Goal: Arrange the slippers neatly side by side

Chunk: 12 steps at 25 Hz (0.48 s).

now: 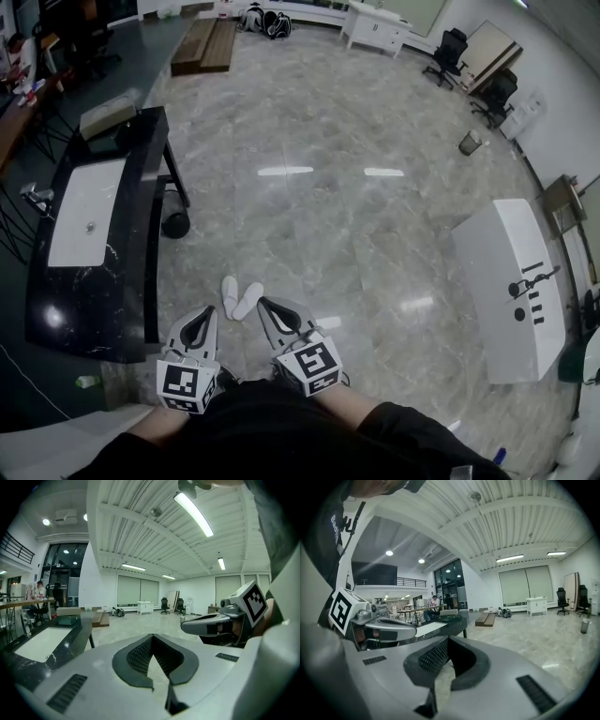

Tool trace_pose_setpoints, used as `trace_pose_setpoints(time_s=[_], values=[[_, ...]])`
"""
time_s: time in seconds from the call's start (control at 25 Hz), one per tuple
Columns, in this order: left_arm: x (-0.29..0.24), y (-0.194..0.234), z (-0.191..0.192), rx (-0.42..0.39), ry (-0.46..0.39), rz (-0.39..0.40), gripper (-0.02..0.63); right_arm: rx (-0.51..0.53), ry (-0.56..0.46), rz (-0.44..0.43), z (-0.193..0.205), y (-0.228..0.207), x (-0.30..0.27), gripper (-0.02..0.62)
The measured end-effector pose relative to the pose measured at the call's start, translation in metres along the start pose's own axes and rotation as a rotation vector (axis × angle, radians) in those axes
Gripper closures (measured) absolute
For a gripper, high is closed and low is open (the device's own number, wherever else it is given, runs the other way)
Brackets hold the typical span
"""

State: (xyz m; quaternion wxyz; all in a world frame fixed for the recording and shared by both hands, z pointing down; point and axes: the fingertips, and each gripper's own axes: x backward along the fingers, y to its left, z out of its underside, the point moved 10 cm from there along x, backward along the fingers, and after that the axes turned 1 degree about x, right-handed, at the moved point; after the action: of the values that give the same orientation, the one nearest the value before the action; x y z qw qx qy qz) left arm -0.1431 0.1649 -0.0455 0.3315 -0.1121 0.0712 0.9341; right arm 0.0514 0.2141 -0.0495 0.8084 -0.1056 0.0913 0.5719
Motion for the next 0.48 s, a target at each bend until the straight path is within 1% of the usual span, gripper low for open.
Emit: trace_pose_setpoints(time_s=[0.24, 0.48], values=[[-0.004, 0.008, 0.005, 0.004, 0.013, -0.03, 0.606, -0.011, 0.029, -0.019, 0.01, -0.009, -0.014, 0.597], [-0.014, 0.02, 0.012, 0.019, 0.032, -0.055, 0.606, 0.009, 0.074, -0.06, 0.019, -0.014, -0.032, 0.595]])
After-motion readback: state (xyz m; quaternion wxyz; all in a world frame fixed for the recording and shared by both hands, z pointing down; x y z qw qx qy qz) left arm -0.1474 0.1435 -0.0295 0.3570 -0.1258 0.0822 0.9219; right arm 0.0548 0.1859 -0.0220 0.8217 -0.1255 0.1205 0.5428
